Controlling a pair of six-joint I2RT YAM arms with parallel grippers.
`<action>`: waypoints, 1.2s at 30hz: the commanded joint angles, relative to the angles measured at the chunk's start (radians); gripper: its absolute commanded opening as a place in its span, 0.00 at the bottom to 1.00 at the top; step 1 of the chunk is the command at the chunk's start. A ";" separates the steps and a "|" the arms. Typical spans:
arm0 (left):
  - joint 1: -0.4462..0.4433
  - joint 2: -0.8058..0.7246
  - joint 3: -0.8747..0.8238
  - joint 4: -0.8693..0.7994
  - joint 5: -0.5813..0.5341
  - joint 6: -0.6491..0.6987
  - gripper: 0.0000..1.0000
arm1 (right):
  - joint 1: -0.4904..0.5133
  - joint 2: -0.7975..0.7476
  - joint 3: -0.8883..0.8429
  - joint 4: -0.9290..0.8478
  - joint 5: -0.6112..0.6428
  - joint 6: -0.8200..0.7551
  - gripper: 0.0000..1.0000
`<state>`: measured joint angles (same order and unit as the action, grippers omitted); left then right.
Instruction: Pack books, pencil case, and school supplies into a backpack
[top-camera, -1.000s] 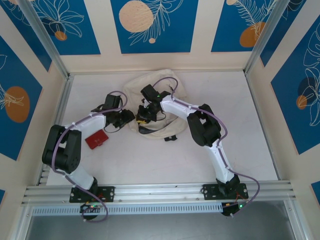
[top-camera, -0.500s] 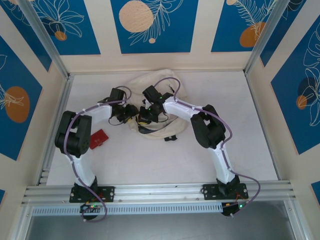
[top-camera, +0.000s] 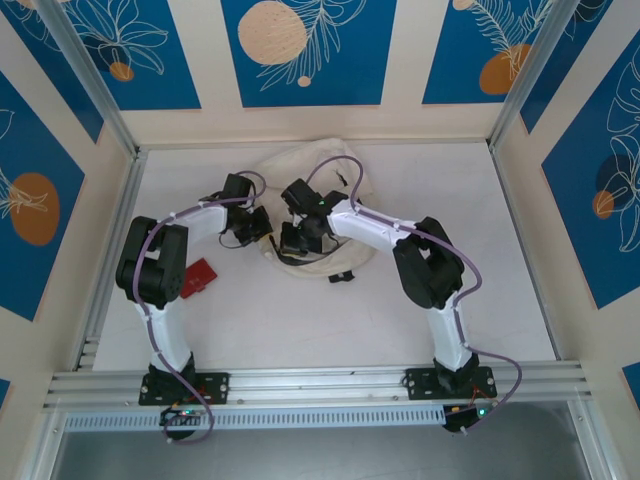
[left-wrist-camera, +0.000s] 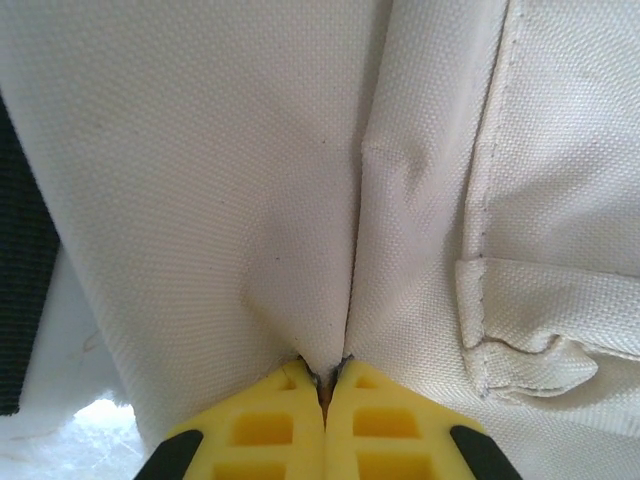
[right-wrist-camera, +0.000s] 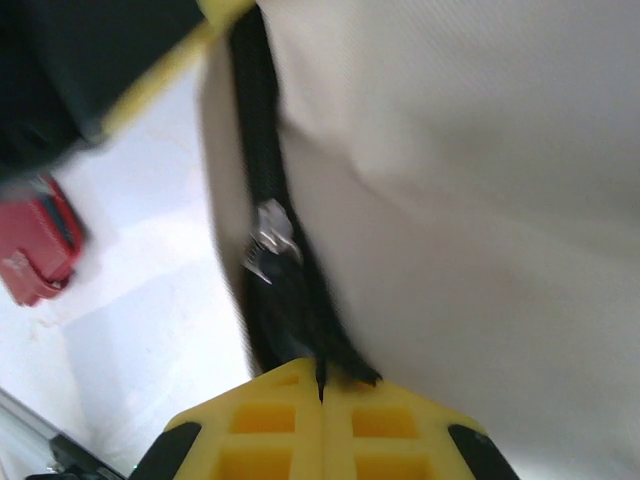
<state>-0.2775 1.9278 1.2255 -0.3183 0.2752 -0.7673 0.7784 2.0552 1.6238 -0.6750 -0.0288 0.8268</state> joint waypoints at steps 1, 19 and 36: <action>0.008 0.039 -0.011 -0.051 -0.079 0.017 0.00 | 0.023 -0.076 -0.054 -0.099 0.069 0.031 0.00; 0.008 -0.042 -0.106 0.118 0.092 0.031 0.00 | -0.044 0.001 0.045 0.043 0.029 0.049 0.39; 0.005 -0.151 -0.223 0.397 0.243 -0.026 0.00 | -0.073 0.007 -0.196 0.287 -0.190 0.207 0.47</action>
<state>-0.2729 1.8111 1.0183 -0.0082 0.4385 -0.7876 0.7078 2.0762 1.4807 -0.4313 -0.1474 0.9771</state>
